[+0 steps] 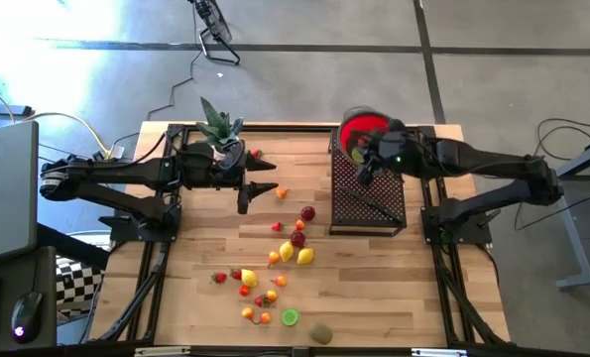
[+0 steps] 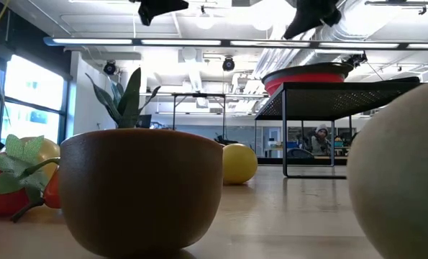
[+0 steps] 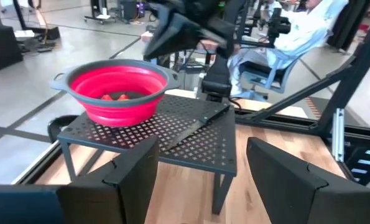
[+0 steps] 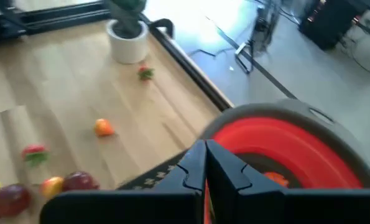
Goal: Pick & Place Fruit
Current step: Put the strawberry into the strainer bowl on the shelf
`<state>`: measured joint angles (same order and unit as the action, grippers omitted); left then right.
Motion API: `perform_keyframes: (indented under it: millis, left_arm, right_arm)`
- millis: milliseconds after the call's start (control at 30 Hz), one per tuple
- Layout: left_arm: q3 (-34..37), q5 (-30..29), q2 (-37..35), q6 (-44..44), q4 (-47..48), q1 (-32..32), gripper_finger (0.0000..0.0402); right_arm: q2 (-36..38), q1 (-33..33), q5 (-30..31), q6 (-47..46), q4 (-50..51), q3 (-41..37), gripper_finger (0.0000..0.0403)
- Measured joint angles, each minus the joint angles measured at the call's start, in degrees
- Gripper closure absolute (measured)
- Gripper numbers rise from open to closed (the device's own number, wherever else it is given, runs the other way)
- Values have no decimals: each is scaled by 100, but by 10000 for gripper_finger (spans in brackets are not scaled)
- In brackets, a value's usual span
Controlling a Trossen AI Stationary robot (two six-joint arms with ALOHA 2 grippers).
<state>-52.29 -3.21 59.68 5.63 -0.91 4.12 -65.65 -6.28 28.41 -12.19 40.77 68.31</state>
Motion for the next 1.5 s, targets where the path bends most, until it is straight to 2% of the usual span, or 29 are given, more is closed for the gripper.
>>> perform_keyframes:
  millis: [167,400,600,833,1167,1500]
  left_arm:
    - [0,2,-2,15,275,0,161]
    - [-2,84,-2,85,696,-2,161]
    - [-2,431,-2,684,917,-10,161]
    - [-2,436,-2,972,964,-491,161]
    - [-2,-284,-2,1183,1188,-1583,161]
    - [-2,-1024,-4,2069,1840,-2430,161]
  right_arm:
    - [-35,579,12,4,-636,-266,400]
    - [-42,1037,-10,-137,-1418,-889,400]
    - [-42,1381,2,-299,-2057,-1196,400]
    - [-42,1800,3,-280,-2266,-1209,400]
    - [-42,2103,5,32,-2920,-1209,400]
    - [-42,2247,-1,220,-3032,-1209,400]
